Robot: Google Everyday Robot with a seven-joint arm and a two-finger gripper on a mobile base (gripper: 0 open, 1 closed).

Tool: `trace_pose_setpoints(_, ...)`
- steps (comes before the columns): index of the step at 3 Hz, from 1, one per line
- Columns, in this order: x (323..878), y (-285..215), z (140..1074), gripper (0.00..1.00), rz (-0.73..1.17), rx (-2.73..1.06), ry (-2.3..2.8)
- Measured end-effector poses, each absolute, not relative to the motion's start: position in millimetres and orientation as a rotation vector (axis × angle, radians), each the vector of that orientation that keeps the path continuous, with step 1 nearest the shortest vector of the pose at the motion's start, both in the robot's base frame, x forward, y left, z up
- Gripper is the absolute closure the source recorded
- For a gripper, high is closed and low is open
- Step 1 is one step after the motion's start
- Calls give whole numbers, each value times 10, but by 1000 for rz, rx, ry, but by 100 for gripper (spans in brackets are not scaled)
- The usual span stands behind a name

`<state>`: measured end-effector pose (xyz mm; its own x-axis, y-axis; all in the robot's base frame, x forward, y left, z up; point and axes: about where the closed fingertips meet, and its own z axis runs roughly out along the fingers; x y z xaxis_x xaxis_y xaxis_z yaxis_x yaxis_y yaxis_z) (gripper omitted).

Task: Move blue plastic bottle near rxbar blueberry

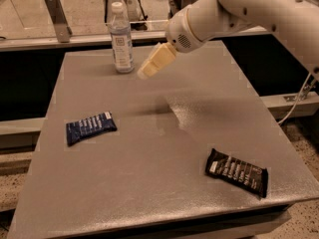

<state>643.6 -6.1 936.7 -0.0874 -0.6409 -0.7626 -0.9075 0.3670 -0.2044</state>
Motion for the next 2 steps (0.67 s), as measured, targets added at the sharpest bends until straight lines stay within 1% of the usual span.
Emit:
trace_pose_setpoints(1, 6706, 284, 9339, 0, 456, -1284, 1790)
trace_pose_setpoints(2, 7043, 536, 9242, 0, 449, -1183, 1790)
